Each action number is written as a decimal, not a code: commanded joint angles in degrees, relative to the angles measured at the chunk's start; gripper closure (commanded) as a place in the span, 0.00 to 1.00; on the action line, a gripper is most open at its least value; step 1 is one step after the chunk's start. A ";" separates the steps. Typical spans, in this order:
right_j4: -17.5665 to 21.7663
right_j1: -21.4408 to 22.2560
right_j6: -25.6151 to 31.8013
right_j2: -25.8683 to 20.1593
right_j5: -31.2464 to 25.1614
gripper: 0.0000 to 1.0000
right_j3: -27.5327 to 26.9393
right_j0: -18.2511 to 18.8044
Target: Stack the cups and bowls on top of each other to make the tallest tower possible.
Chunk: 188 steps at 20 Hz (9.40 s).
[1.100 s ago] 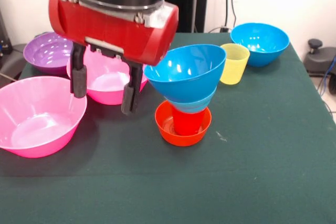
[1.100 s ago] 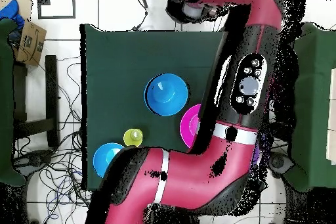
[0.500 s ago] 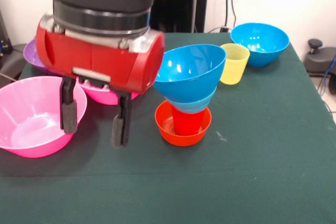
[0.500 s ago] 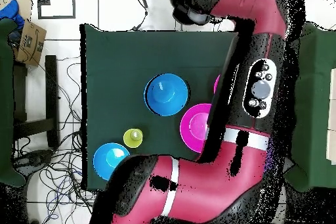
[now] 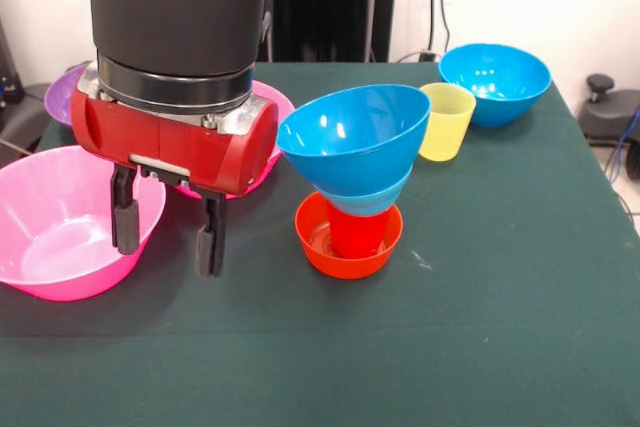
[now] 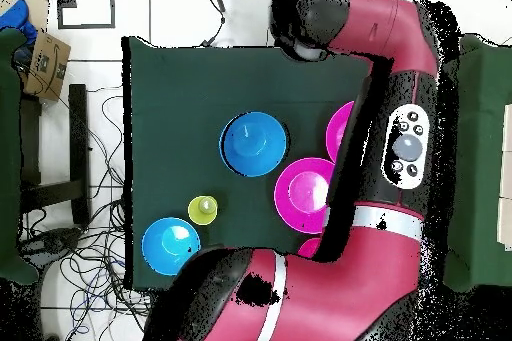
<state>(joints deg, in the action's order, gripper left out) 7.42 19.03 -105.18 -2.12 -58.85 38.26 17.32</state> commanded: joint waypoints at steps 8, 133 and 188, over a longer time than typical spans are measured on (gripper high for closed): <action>4.44 -1.16 13.17 -2.56 -1.50 0.00 7.98 0.10; 12.61 -0.03 5.28 -2.14 20.18 0.00 32.84 8.87; 13.35 -3.92 4.76 -5.30 26.63 1.00 32.10 11.86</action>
<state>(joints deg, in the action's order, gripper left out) 16.70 17.02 -105.16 -3.80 -32.38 70.62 29.95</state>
